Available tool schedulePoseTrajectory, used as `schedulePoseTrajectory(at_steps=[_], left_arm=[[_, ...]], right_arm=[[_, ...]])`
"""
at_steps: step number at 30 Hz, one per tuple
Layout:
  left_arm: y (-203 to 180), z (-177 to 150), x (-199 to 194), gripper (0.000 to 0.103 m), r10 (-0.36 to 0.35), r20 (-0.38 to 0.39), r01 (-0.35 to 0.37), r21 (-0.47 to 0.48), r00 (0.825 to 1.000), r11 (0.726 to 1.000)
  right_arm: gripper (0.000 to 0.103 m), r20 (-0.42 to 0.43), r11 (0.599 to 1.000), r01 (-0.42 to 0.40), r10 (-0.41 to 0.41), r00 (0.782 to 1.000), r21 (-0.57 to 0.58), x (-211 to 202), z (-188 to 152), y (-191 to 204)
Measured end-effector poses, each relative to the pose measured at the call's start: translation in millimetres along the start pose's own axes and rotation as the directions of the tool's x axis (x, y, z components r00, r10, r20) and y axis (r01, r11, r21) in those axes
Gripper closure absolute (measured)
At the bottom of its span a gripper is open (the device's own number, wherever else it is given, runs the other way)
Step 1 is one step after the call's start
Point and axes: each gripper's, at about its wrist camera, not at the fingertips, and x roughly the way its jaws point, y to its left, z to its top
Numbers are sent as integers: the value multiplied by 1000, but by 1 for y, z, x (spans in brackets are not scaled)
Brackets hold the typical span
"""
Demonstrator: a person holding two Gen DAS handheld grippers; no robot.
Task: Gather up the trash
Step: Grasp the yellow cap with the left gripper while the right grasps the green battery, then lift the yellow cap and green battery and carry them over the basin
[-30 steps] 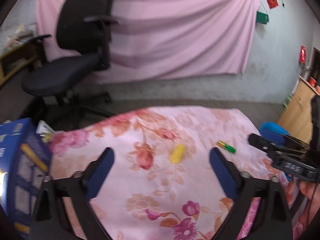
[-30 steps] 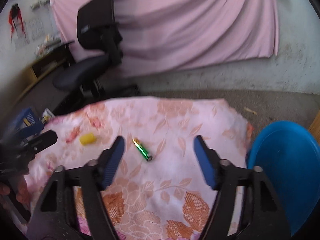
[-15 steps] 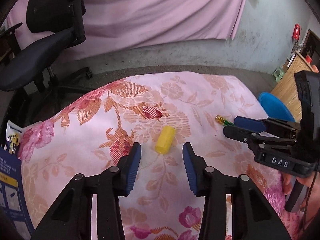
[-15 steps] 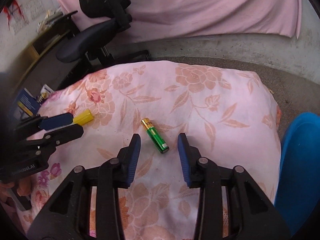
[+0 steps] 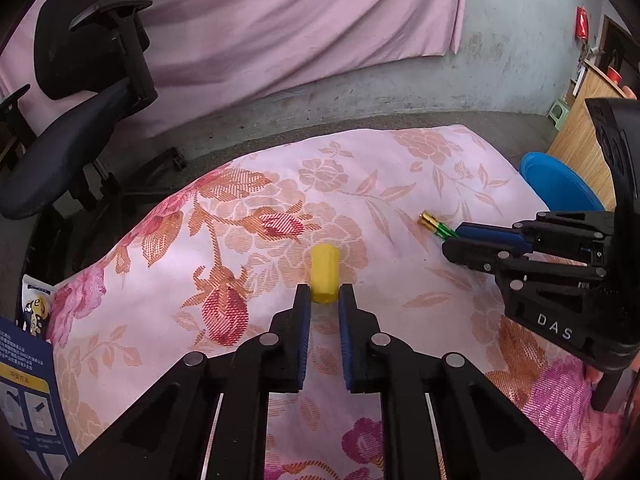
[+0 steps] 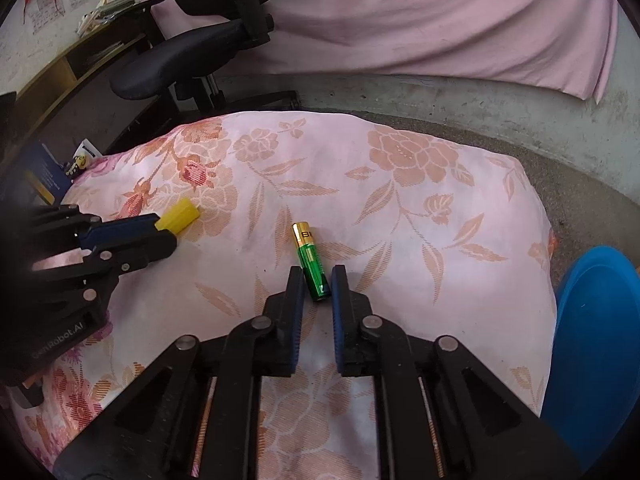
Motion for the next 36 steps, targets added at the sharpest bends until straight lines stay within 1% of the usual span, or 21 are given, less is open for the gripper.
schedulePoseTrajectory(at_steps=[2,5,9,13,15,17,18,19,20,21,23,25,26,27,29,31,32,35,36], left_arm=[[1,-1,-1,92,-5,6,5,-3,1000,1000],[3,-1,-4,92,0,17,0,-12,1000,1000],[5,-4,-12,92,2,46,-1,-29,999,1000],[6,-8,-23,92,-34,88,41,-79,996,996],[4,-9,-30,92,-46,120,57,-90,992,994],[1,-8,-42,92,-37,181,54,-93,983,994],[0,-8,-47,92,-35,206,56,-97,978,994],[-1,-8,-54,92,-38,242,65,-105,969,992],[-2,-7,-61,92,-44,274,78,-115,961,990],[-3,-7,-65,92,-46,291,84,-119,956,989],[-9,-6,-78,92,-42,341,88,-121,939,989],[-15,-6,-88,92,-36,382,84,-109,923,990],[-19,-6,-94,92,-32,406,80,-102,913,992],[-21,-5,-98,92,-32,421,80,-96,907,992],[-28,-5,-111,92,-25,466,72,-83,884,994],[-34,-3,-120,92,-18,500,64,-76,866,995],[-37,-2,-124,92,-14,516,62,-76,856,995],[-43,1,-136,92,-16,563,72,-76,826,995],[-44,1,-140,92,-14,574,72,-78,819,994]], right_arm=[[70,7,1000,-4,4,1000,7,-2,0,0],[70,27,1000,-14,14,1000,11,-4,1,0],[70,82,1000,2,-1,997,-1,-13,0,4],[70,145,1000,23,-22,989,-4,-24,-2,6],[70,189,1000,30,-30,982,4,-32,-3,6],[70,240,999,37,-39,970,15,-41,-5,6],[70,273,999,40,-44,961,22,-48,-7,5],[70,301,999,43,-49,952,29,-53,-9,6],[70,343,998,45,-55,938,36,-61,-12,5],[70,369,998,46,-57,928,38,-66,-12,5],[70,439,998,54,-66,896,40,-80,-17,7],[70,486,997,65,-74,871,35,-89,-20,10],[70,514,997,75,-81,854,33,-95,-22,13],[70,533,996,81,-86,842,32,-98,-23,14],[70,577,995,90,-95,811,37,-108,-26,15],[70,608,995,91,-102,788,48,-115,-28,15],[70,626,994,94,-109,772,57,-120,-29,14],[70,658,992,95,-124,743,79,-131,-32,11],[70,668,991,98,-131,732,87,-135,-33,11]])
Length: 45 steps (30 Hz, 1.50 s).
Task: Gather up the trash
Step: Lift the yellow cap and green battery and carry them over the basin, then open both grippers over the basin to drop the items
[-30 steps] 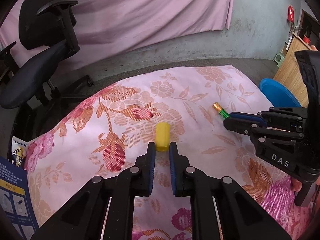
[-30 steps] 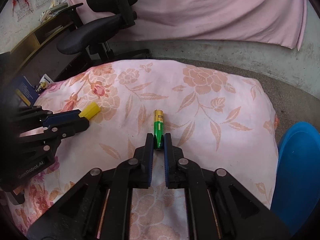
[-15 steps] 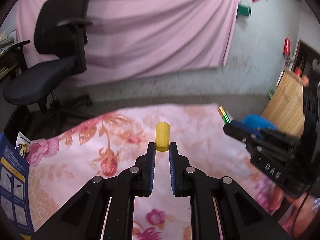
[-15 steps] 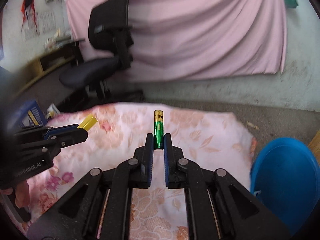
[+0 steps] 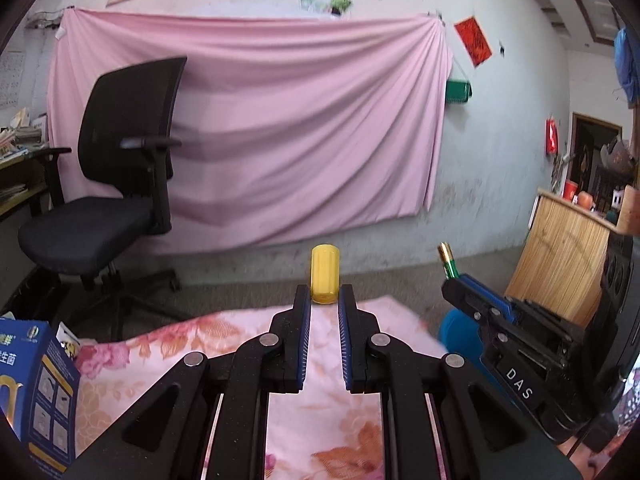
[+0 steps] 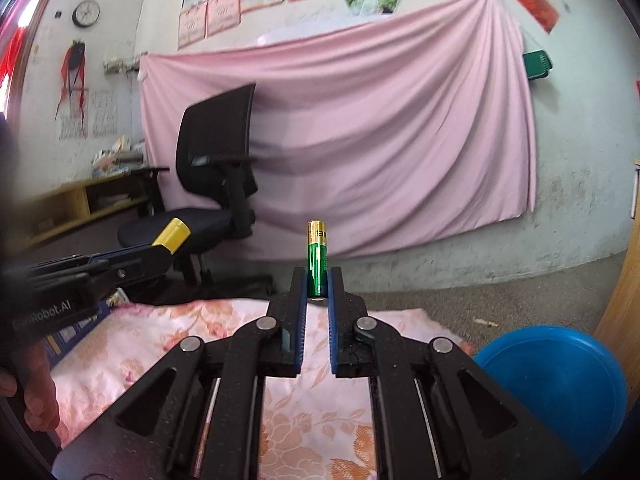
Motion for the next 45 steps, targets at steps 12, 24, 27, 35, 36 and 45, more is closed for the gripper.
schedulePoseTrajectory(at_steps=[12,24,27,35,36,45], left_arm=[[-43,7,-43,92,11,248,-31,76,969,997],[-117,10,-47,92,-122,296,92,114,947,989],[-139,10,-42,92,-158,287,118,150,945,982],[-183,3,-16,92,-239,216,202,181,947,962],[-186,2,-14,92,-245,208,209,180,947,961],[-218,-5,28,92,-255,45,244,177,966,953]], right_arm=[[70,191,996,85,-77,978,-35,-57,18,-19],[70,252,979,197,-203,946,47,-110,21,-78],[70,249,969,232,-246,937,86,-121,19,-101],[70,181,945,293,-317,931,146,-134,6,-148],[70,167,944,297,-320,933,146,-134,4,-152],[70,56,935,316,-328,943,160,-131,-13,-175]])
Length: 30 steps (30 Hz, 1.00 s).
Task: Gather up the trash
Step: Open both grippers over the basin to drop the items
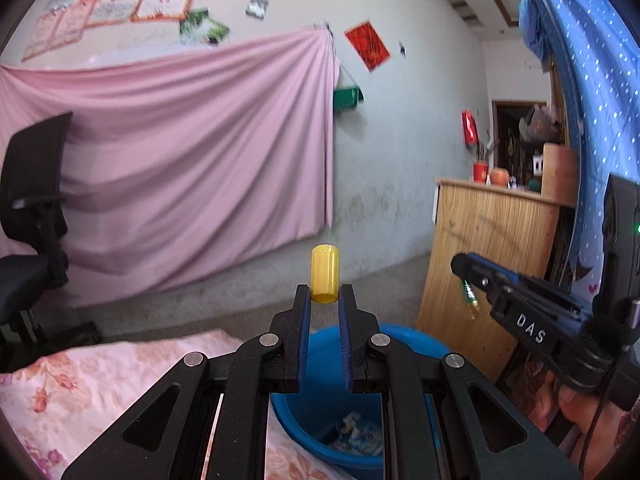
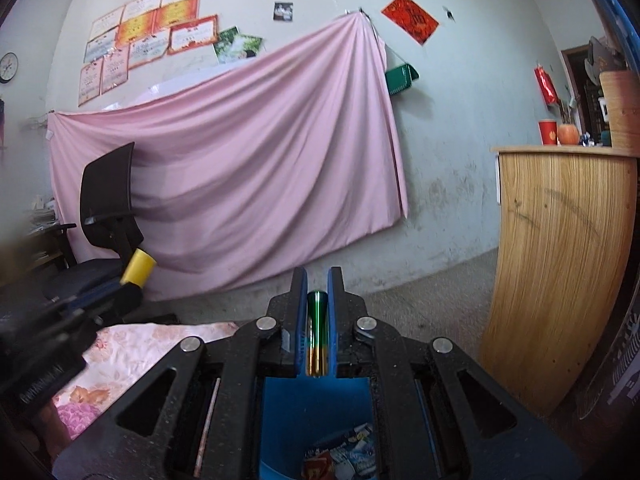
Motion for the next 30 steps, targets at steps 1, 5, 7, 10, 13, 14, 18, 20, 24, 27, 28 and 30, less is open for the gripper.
schedulePoseTrajectory(at_steps=[1,5,7,10,13,14,18,20,24,27,28,30], left_arm=[[-1,-1,7,92,-5,-27,5,-3,1000,1000],[-3,-4,32,92,-41,-135,37,-33,990,999],[-3,-6,40,92,-55,-172,47,-55,984,997],[3,-10,50,92,-73,-228,53,-92,971,994],[6,-13,54,92,-82,-255,52,-119,963,991],[7,-13,55,92,-83,-265,52,-120,961,991],[8,-15,57,78,-80,-288,48,-117,954,992],[9,-15,55,75,-83,-282,49,-124,956,991],[12,-14,52,75,-73,-280,39,-127,957,991],[15,-11,47,75,-63,-274,29,-127,960,991],[16,-11,45,74,-57,-271,24,-125,961,992],[18,-9,41,73,-50,-268,17,-125,962,992]], right_arm=[[70,-13,1000,0,0,1000,5,3,-1,-2],[70,-57,999,-11,13,998,37,14,-6,-8],[70,-75,999,-15,18,997,50,20,-9,-11],[70,-109,998,-21,29,994,67,29,-13,-15],[69,-138,997,-18,28,990,69,36,-16,-17],[69,-142,997,-18,28,990,70,37,-17,-17],[69,-147,998,-17,26,989,65,38,-18,-17],[69,-148,998,-18,27,989,64,38,-18,-17],[69,-148,998,-14,22,989,58,38,-18,-17],[68,-148,998,-9,17,989,55,36,-19,-17],[68,-148,999,-9,17,989,54,35,-18,-17],[67,-142,999,-8,15,990,51,33,-18,-16]])
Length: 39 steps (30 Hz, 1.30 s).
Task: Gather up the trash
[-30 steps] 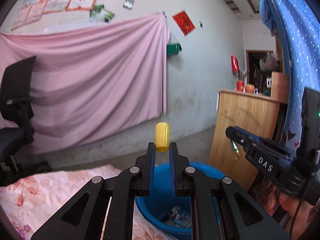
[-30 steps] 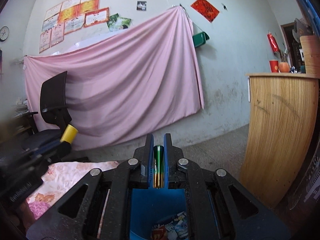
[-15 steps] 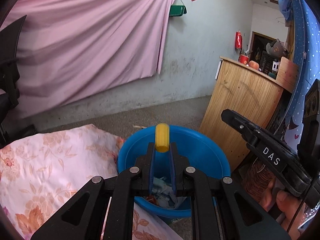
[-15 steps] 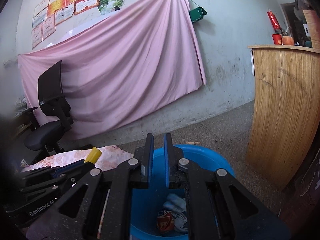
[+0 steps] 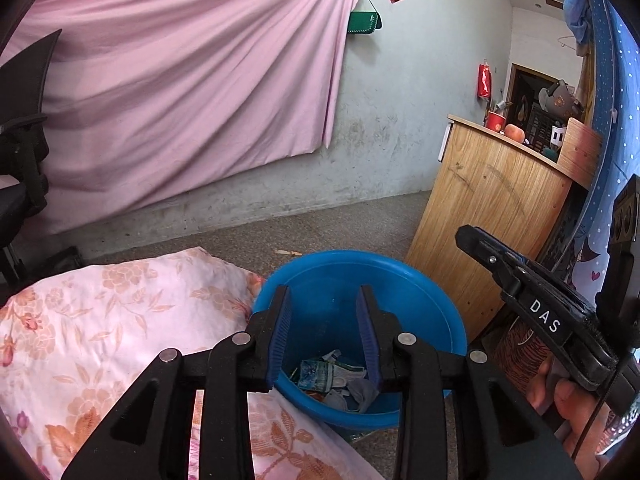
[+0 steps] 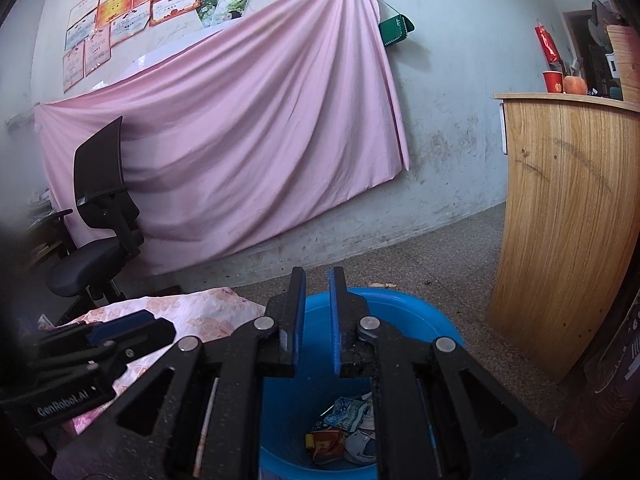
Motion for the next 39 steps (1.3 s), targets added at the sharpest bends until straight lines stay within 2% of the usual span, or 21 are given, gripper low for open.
schedulePoseTrajectory(at_steps=[3,6,9,13,14,16,17,19,25,28,33,39], left_arm=[[4,0,-8,70,10,10,-10,-6,1000,1000],[9,1,-16,67,24,15,-24,-10,1000,1000],[12,0,-25,59,38,23,-37,-11,999,999],[16,-3,-40,41,66,33,-65,-23,997,998],[18,-4,-44,32,72,31,-70,-36,997,997],[23,-6,-50,16,87,33,-84,-69,996,994],[27,-8,-55,12,97,43,-93,-87,994,992],[32,-11,-68,10,115,68,-106,-125,991,986],[37,-18,-108,7,141,126,-123,-142,982,982],[36,-23,-130,3,149,170,-129,-126,974,984],[36,-38,-173,2,171,236,-149,-107,957,983],[40,-60,-222,2,212,275,-192,-99,938,976]], right_arm=[[64,5,1000,4,-4,1000,-6,-3,0,2],[55,4,1000,10,-10,1000,-7,-4,1,3],[45,11,1000,22,-22,1000,2,-10,0,3],[28,25,998,52,-53,998,30,-22,1,2],[26,28,997,71,-72,997,40,-27,1,2],[16,38,994,94,-96,995,55,-37,3,3],[12,47,993,102,-105,993,62,-42,3,3],[0,78,989,122,-129,989,78,-56,6,5],[0,128,987,133,-144,981,85,-94,5,14],[0,144,991,117,-126,982,71,-112,1,24],[0,169,995,90,-96,981,43,-142,-2,44],[0,188,998,53,-55,981,14,-185,-16,74]])
